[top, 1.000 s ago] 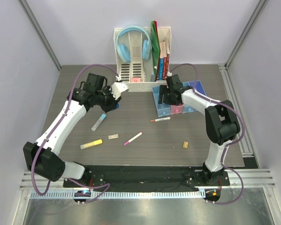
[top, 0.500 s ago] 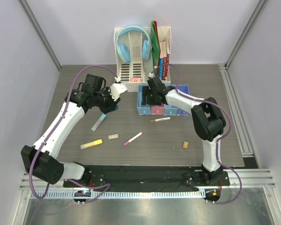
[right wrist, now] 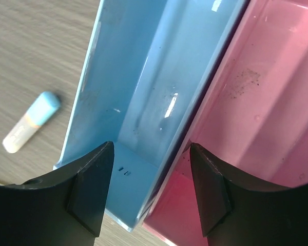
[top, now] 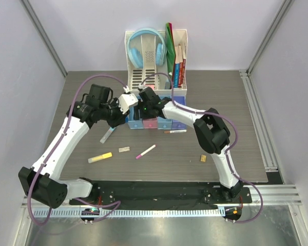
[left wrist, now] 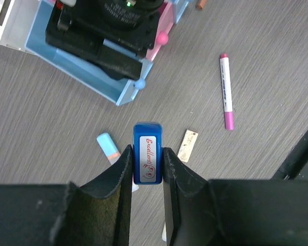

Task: Sort the stationery into containers
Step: Move the storage box to the center of the board, then place the stationery in the storage box.

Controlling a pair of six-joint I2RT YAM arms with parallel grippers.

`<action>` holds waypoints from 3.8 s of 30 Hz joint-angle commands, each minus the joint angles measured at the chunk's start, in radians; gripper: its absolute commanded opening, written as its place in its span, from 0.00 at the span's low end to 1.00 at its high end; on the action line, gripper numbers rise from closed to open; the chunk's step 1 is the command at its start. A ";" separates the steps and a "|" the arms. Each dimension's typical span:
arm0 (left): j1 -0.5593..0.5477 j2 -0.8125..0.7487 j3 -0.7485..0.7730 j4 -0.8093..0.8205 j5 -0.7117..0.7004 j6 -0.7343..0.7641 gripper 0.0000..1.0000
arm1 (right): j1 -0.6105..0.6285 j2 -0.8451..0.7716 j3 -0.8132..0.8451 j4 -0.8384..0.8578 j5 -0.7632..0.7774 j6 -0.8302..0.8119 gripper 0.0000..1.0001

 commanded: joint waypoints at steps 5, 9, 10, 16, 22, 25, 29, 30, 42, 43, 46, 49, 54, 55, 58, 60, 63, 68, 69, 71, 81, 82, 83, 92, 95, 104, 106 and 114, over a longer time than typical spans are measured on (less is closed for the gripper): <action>-0.005 -0.069 -0.031 -0.010 0.027 0.013 0.00 | 0.023 -0.015 0.096 -0.008 0.018 -0.045 0.69; -0.005 -0.072 -0.054 0.013 0.027 0.013 0.00 | 0.022 -0.068 0.076 -0.011 0.060 -0.108 0.73; -0.005 -0.072 -0.057 0.019 0.029 0.012 0.00 | 0.022 -0.081 0.071 -0.012 0.063 -0.122 0.74; -0.005 -0.082 -0.094 0.077 0.056 -0.013 0.00 | 0.020 -0.229 -0.019 -0.017 0.150 -0.224 0.78; -0.005 -0.062 -0.093 0.122 0.098 -0.025 0.00 | 0.016 -0.395 -0.128 -0.023 0.209 -0.362 0.79; -0.005 -0.023 -0.090 0.186 0.140 -0.054 0.00 | 0.010 -0.456 -0.197 -0.051 0.213 -0.477 0.79; -0.024 0.068 -0.077 0.306 0.171 -0.093 0.00 | -0.026 -0.605 -0.334 -0.040 0.261 -0.596 0.80; -0.032 0.091 -0.064 0.330 0.170 -0.100 0.00 | -0.050 -0.628 -0.361 -0.034 0.244 -0.608 0.80; -0.214 0.568 0.398 0.343 0.165 -0.108 0.00 | -0.331 -0.829 -0.691 -0.032 0.115 -0.775 0.84; -0.221 0.598 0.430 0.332 0.171 -0.107 0.00 | -0.345 -0.831 -0.704 -0.028 0.108 -0.775 0.84; -0.238 0.690 0.528 0.315 0.197 -0.125 0.00 | -0.409 -0.837 -0.753 -0.014 0.104 -0.777 0.84; -0.253 0.765 0.593 0.308 0.185 -0.119 0.00 | -0.472 -0.869 -0.791 -0.009 0.085 -0.777 0.84; -0.261 0.848 0.665 0.298 0.167 -0.097 0.00 | -0.564 -0.934 -0.828 -0.009 0.043 -0.795 0.84; -0.261 0.869 0.674 0.291 0.154 -0.079 0.00 | -0.581 -0.941 -0.831 -0.009 0.037 -0.798 0.84; -0.261 0.905 0.705 0.291 0.150 -0.059 0.00 | -0.636 -0.969 -0.843 -0.009 -0.018 -0.797 0.84; -0.261 0.922 0.733 0.291 0.153 -0.059 0.00 | -0.658 -0.981 -0.849 -0.009 -0.040 -0.789 0.84; -0.261 0.955 0.765 0.291 0.160 -0.061 0.00 | -0.675 -0.995 -0.854 -0.009 -0.055 -0.786 0.84; -0.264 1.004 0.802 0.289 0.165 -0.061 0.00 | -0.699 -1.007 -0.859 -0.009 -0.081 -0.780 0.84; -0.264 1.009 0.805 0.289 0.165 -0.061 0.00 | -0.702 -1.010 -0.862 -0.011 -0.084 -0.780 0.84; -0.264 1.026 0.808 0.291 0.162 -0.053 0.00 | -0.707 -1.013 -0.862 -0.009 -0.093 -0.777 0.84; -0.268 1.086 0.803 0.292 0.168 -0.054 0.00 | -0.718 -1.041 -0.865 -0.009 -0.115 -0.763 0.84; -0.270 1.089 0.806 0.295 0.168 -0.053 0.00 | -0.719 -1.041 -0.865 -0.009 -0.115 -0.763 0.84; -0.270 1.092 0.808 0.295 0.167 -0.054 0.00 | -0.719 -1.043 -0.865 -0.009 -0.118 -0.762 0.84; -0.274 1.112 0.817 0.295 0.164 -0.059 0.18 | -0.727 -1.059 -0.868 -0.008 -0.124 -0.762 0.84; -0.274 1.113 0.817 0.297 0.164 -0.061 0.20 | -0.731 -1.062 -0.868 -0.009 -0.127 -0.760 0.84; -0.281 1.100 0.806 0.294 0.162 -0.062 0.34 | -0.733 -1.076 -0.865 -0.011 -0.132 -0.757 0.84; -0.282 1.098 0.803 0.289 0.162 -0.062 0.35 | -0.734 -1.079 -0.865 -0.011 -0.132 -0.755 0.84; -0.284 1.078 0.794 0.278 0.159 -0.059 0.40 | -0.733 -1.092 -0.862 -0.014 -0.133 -0.752 0.85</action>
